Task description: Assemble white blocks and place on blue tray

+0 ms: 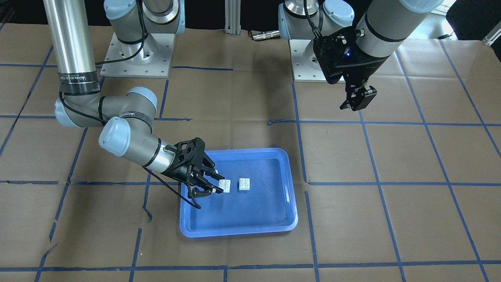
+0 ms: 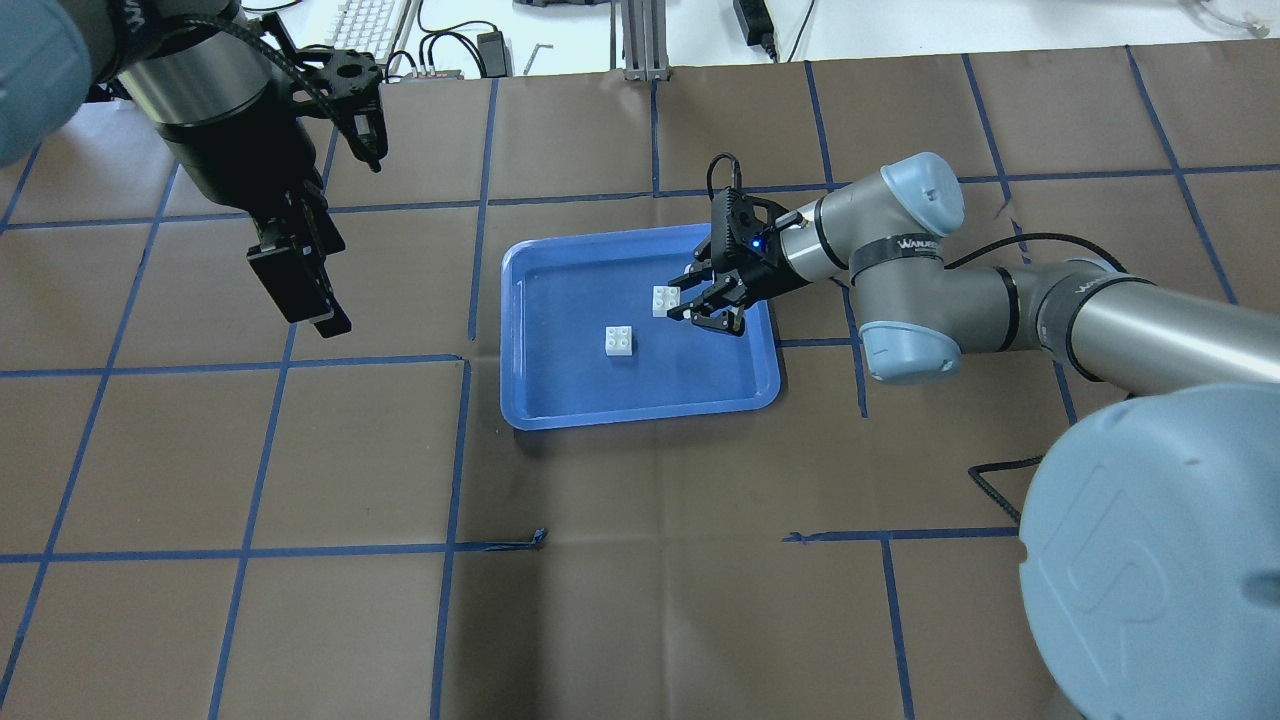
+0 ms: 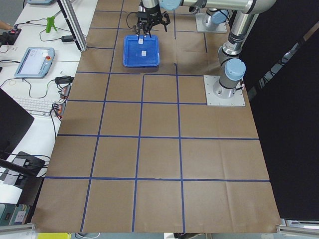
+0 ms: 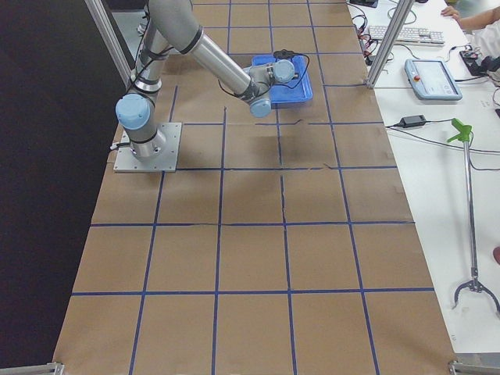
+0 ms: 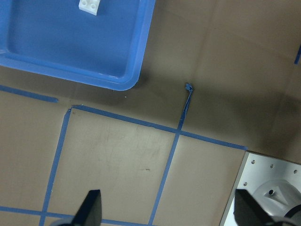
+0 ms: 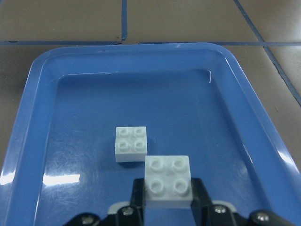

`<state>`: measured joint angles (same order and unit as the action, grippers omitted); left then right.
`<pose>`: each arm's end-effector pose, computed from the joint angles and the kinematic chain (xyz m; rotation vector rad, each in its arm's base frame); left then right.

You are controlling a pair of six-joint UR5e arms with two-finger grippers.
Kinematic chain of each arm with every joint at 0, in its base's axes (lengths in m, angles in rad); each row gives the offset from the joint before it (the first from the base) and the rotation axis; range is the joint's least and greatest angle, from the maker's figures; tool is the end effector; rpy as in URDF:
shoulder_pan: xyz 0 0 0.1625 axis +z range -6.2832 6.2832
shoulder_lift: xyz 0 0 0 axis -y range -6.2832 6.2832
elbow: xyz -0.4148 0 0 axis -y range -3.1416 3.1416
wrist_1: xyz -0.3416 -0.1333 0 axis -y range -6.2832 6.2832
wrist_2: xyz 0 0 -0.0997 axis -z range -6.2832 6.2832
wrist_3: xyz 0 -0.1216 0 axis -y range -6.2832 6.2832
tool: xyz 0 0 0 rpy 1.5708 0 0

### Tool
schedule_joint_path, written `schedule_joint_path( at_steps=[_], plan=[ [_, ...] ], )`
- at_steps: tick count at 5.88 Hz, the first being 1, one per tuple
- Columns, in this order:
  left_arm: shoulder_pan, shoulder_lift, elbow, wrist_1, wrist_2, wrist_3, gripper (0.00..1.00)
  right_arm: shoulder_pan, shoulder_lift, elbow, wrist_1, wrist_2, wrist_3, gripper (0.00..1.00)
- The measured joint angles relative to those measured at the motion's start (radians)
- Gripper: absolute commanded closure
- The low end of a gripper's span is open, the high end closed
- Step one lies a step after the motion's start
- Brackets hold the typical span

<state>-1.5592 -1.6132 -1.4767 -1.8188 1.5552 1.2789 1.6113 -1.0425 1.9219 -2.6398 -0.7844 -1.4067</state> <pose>-0.1302 -0.4343 0.4559 -1.7762 -2.4214 -0.2222 0.2411 -0.5317 0.1920 -1.7400 1.8197 -0.8442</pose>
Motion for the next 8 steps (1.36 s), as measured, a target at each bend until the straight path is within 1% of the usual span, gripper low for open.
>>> schedule_joint_path(
  at_steps=[2, 4, 8],
  plan=[
    [0.001, 0.009, -0.006, 0.046, 0.005, 0.0, 0.01, 0.009, 0.045, 0.0, -0.031, 0.0, 0.013, 0.67],
    [0.002, 0.015, -0.004, 0.103, 0.013, -0.037, 0.01, 0.019, 0.058, 0.001, -0.029, 0.0, 0.036, 0.67],
    [0.004, 0.048, -0.011, 0.249, 0.04, -0.376, 0.01, 0.045, 0.06, 0.017, -0.035, -0.002, 0.047, 0.67]
  ],
)
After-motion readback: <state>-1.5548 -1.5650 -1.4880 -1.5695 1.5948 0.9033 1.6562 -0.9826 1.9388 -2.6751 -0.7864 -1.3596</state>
